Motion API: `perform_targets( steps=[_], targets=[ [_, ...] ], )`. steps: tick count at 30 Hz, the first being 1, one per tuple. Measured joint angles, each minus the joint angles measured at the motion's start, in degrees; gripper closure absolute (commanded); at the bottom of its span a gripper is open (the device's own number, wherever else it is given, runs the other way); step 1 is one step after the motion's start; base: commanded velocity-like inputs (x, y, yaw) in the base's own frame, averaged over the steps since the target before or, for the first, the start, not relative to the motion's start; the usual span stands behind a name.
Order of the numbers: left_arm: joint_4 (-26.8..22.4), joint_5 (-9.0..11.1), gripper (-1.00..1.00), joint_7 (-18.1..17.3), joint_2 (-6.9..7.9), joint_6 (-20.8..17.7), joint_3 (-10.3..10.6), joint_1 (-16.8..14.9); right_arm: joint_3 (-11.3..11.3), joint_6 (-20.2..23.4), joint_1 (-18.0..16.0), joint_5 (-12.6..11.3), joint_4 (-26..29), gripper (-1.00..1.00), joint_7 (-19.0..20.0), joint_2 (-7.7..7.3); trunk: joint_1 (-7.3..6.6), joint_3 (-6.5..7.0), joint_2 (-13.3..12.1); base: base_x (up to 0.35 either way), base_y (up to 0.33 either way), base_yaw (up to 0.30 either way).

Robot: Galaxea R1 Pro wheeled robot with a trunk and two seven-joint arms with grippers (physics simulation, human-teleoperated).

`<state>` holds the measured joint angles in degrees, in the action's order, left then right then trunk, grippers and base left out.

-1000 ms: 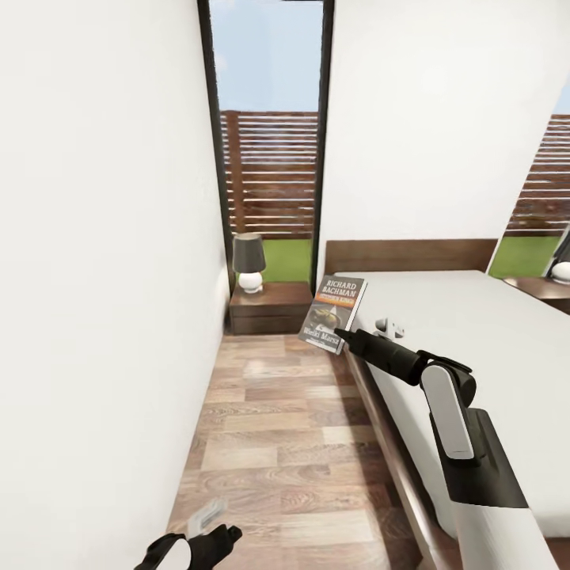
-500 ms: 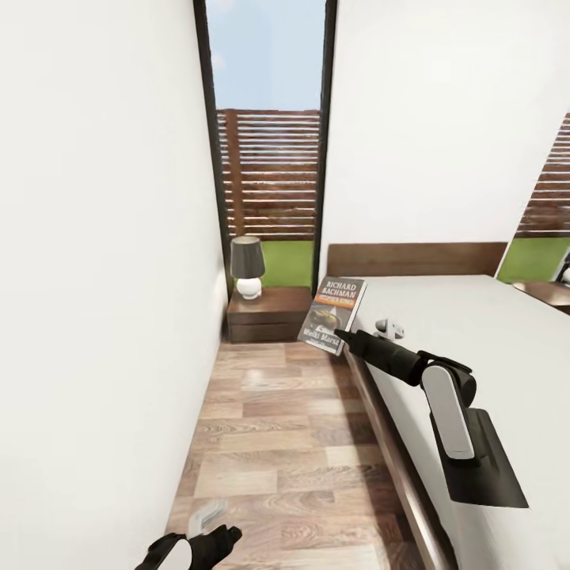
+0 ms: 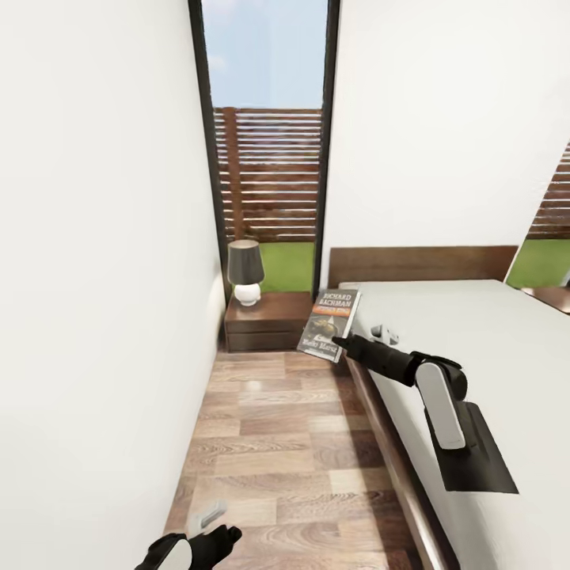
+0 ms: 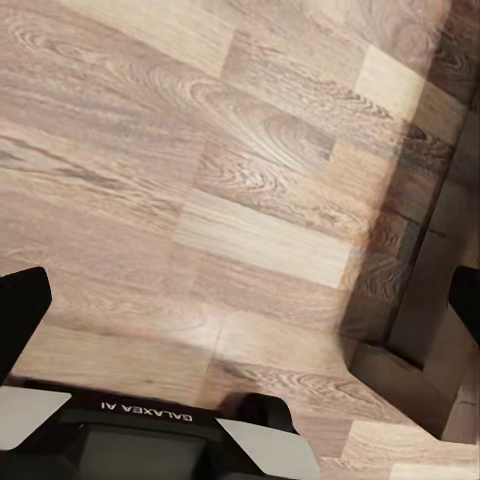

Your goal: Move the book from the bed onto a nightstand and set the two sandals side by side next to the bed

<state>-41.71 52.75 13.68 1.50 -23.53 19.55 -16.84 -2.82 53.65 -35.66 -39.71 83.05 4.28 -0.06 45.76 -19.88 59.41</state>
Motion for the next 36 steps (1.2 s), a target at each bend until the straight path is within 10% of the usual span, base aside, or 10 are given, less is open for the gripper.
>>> perform_targets(
  steps=[36],
  targets=[
    [0.0, 0.0, -1.0, 0.2, 0.19, 0.2, -0.1, 0.0, 0.2, 6.1, -6.0, -1.5, -12.8, 1.0, 2.2, -0.37, 0.0, -0.78, 0.0, 0.33, 0.0, 0.0]
  ],
)
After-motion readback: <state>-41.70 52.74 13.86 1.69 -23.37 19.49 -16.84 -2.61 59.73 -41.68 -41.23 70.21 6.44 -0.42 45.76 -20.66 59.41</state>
